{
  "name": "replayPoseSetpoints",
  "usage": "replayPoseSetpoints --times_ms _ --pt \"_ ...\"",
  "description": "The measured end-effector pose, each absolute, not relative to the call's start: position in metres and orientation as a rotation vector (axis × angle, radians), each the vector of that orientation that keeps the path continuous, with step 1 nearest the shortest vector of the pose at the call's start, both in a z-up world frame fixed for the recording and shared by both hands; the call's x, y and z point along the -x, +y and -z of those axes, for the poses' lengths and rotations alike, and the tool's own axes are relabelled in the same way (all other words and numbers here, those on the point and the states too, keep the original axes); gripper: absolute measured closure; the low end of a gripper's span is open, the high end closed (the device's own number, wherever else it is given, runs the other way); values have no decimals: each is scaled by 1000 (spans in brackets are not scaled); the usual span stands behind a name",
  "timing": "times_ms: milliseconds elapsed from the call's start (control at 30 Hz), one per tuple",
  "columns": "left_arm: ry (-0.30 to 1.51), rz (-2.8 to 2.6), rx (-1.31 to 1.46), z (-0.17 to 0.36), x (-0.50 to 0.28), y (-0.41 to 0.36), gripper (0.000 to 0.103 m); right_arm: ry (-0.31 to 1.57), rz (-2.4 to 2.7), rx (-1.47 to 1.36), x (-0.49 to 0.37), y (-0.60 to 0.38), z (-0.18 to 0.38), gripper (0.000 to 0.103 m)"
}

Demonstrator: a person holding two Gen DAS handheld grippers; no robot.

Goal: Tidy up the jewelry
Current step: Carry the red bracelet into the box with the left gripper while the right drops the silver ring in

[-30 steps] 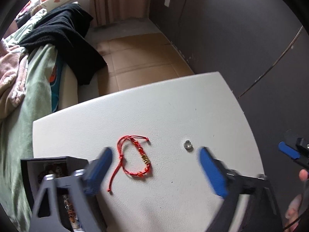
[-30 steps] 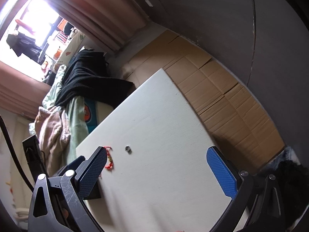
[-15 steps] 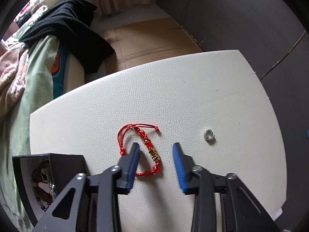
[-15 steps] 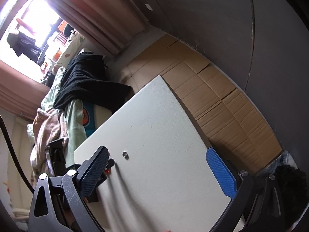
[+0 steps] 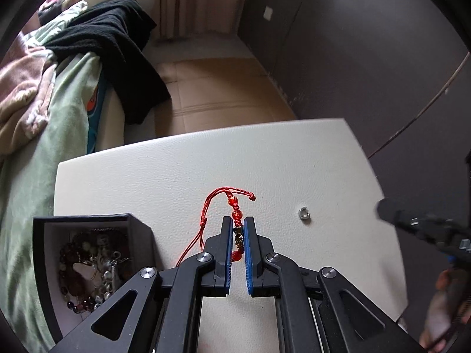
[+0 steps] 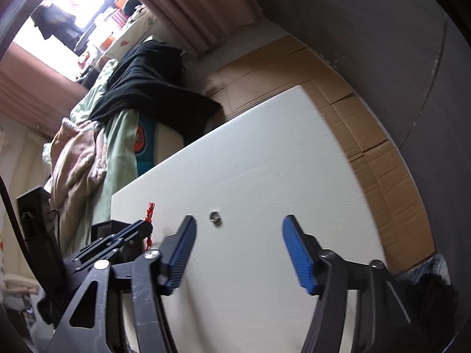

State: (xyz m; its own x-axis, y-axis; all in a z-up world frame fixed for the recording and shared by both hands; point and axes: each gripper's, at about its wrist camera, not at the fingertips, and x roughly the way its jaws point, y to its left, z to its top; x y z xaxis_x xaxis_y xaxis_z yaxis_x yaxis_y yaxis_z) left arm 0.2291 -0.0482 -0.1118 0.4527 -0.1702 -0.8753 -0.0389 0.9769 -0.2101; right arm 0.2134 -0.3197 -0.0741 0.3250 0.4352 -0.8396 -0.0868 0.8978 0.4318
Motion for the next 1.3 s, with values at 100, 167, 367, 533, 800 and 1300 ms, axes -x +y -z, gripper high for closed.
replayPoseSetpoints --times_ms 100,167,367,533,800,1300 --pt "1056 93 267 110 -224 -36 96 1205 -365 -316 -214 -307 79 53" --pt "1043 101 304 108 -223 -29 96 1213 -363 -292 -215 -297 84 63" --pt "985 122 390 87 -220 -6 96 1238 -336 -215 -221 -271 101 73" --pt "943 132 443 73 -213 13 96 1244 -296 -132 -223 -255 112 74" --pt "904 104 488 65 -198 44 96 1198 -233 12 -219 -233 112 74" --pt "886 94 447 35 -158 78 96 1163 -290 39 -201 -221 92 90"
